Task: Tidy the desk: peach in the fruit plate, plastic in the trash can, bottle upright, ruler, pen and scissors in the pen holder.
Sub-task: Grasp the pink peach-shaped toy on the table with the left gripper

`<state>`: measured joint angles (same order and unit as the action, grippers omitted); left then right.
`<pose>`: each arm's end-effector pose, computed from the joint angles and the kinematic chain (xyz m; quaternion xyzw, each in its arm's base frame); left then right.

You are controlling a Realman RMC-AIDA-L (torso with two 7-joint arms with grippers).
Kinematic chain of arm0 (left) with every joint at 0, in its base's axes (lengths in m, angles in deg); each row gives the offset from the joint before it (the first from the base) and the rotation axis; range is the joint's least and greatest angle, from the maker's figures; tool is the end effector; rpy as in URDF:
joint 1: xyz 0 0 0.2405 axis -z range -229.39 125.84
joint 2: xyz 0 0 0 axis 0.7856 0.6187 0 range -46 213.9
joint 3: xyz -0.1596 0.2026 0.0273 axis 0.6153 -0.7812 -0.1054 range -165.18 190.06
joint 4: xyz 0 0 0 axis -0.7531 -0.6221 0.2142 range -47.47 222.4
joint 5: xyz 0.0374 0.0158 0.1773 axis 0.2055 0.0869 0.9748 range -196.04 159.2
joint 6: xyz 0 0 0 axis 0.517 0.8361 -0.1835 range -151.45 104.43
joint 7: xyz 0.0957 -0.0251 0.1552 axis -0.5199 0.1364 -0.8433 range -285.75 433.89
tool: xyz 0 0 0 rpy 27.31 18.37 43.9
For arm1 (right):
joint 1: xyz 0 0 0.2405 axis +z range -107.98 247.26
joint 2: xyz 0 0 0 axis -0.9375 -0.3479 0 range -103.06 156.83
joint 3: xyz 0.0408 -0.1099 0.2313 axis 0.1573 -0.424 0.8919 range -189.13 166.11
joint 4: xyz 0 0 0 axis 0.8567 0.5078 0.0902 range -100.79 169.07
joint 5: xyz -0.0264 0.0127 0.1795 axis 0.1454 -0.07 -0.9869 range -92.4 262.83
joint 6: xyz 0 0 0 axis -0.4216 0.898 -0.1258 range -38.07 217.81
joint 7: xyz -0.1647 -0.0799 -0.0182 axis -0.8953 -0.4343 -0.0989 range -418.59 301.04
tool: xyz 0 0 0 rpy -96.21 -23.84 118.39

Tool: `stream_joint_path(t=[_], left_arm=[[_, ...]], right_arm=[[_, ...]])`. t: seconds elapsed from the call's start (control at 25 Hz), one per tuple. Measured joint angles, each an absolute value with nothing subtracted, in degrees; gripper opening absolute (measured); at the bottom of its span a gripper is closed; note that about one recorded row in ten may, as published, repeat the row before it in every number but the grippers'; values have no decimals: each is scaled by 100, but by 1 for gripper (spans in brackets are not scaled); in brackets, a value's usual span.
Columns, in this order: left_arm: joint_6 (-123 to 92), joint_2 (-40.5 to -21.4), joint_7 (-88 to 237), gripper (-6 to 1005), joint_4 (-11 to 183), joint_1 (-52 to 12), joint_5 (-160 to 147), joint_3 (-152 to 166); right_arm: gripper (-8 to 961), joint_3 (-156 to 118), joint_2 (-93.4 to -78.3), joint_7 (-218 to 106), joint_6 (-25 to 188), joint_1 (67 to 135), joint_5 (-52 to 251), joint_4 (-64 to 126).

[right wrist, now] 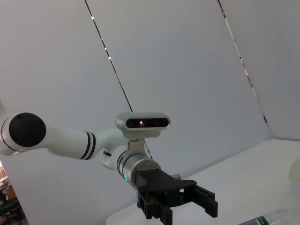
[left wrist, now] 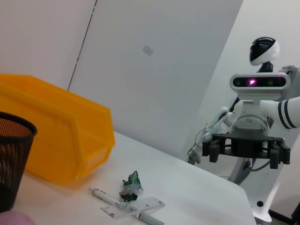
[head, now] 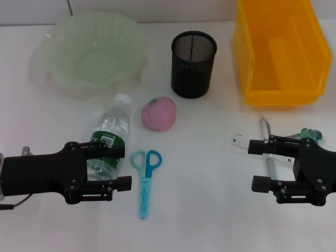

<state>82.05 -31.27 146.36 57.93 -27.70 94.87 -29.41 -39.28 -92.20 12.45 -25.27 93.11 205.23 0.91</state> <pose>-0.2463 0.2461 -0.0293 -0.9323 -0.2105 -0.2939 0.0087 0.2305 0.2327 -0.0186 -0.9117 0.1969 0.3605 0.0109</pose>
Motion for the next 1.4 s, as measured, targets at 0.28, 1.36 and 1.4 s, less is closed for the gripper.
stream_joint_path(t=[0.28, 1.36, 1.4], left_arm=[[8167, -3128, 14633, 780, 5795, -2778, 9512, -2939], [4792, -3502, 17798, 771, 4520, -669, 10093, -5432], [4620, -3504, 17819, 771, 4518, -656, 10093, -5635]], right_arm=[[793, -3927, -9220, 1241, -2525, 9311, 20519, 93], [783, -3104, -9150, 1016, -2378, 8549, 20447, 92], [783, -3096, -9147, 1015, -2378, 8528, 20447, 92]])
